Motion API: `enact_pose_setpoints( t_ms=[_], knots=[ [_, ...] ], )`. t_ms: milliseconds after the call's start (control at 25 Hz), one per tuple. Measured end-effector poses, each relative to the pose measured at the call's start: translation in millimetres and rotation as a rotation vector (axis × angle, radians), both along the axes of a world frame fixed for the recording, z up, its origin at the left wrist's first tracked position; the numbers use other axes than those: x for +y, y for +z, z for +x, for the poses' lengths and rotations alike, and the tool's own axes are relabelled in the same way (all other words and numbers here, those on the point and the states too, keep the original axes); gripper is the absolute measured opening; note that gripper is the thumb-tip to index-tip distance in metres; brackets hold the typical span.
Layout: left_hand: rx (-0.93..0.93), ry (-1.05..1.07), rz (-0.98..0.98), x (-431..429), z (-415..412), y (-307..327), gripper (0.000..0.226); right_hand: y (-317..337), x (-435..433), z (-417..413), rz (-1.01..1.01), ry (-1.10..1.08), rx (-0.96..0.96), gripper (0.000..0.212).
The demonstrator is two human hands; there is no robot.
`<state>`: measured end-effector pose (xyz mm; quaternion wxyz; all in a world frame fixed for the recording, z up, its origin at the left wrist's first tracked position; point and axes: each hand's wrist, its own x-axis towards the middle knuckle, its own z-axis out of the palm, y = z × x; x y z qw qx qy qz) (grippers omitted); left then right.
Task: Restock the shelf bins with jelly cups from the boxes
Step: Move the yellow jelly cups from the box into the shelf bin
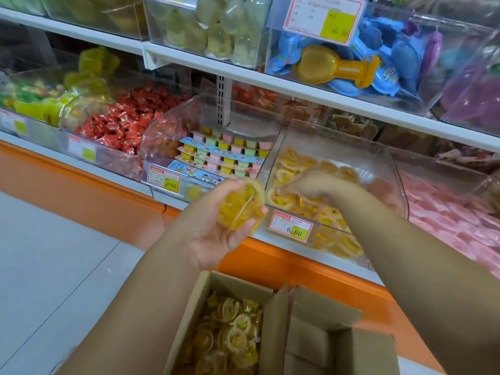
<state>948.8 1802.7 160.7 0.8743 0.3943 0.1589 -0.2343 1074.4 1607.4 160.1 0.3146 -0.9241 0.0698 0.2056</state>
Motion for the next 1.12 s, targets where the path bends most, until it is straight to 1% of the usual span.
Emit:
enact_pose_setpoints(
  t_ms=[120,240,320,480,560,640,680,720,760,800,840,880,920,1000,1120],
  knots=[
    [0.004,-0.007,-0.003,-2,-2,1,0.027,8,-15,-7,0.165,-0.134,-0.047,0.028],
    [0.007,-0.003,0.005,-6,-5,4,0.024,4,-30,-15,0.234,-0.257,-0.244,0.013],
    [0.006,-0.005,0.013,-8,-7,6,0.024,-2,-37,-21,0.275,-0.229,-0.295,0.013],
    [0.013,0.004,0.035,-11,-8,8,0.023,-7,-46,-30,0.363,-0.112,-0.199,0.009],
    [0.013,0.008,0.044,-13,-8,8,0.023,-6,-52,-29,0.383,-0.108,-0.193,0.011],
    [0.009,0.002,0.041,-13,-9,8,0.025,-6,-58,-24,0.452,-0.161,-0.212,0.012],
    [0.008,-0.001,0.038,-13,-9,8,0.027,-4,-60,-21,0.454,-0.202,-0.23,0.014],
    [0.006,-0.005,0.033,-12,-9,8,0.029,-2,-63,-18,0.382,-0.224,-0.25,0.018],
    [0.002,-0.011,0.03,-11,-9,8,0.03,0,-65,-16,0.253,-0.219,-0.243,0.025],
    [-0.003,-0.016,0.026,-11,-9,8,0.032,1,-66,-15,0.128,-0.193,-0.194,0.032],
    [-0.006,-0.018,0.021,-10,-9,8,0.034,0,-66,-14,0.046,-0.154,-0.117,0.038],
    [-0.007,-0.02,0.016,-10,-9,9,0.036,0,-65,-14,0.01,-0.112,-0.045,0.039],
    [-0.009,-0.021,0.01,-10,-8,8,0.038,1,-63,-15,0.005,-0.076,0.001,0.035],
    [-0.015,-0.028,0.004,-9,-8,7,0.037,5,-62,-16,0.002,0.003,0.028,0.021],
    [-0.021,-0.041,0.012,-9,-8,7,0.038,7,-63,-17,-0.001,0.082,0.035,0.019]
  ],
)
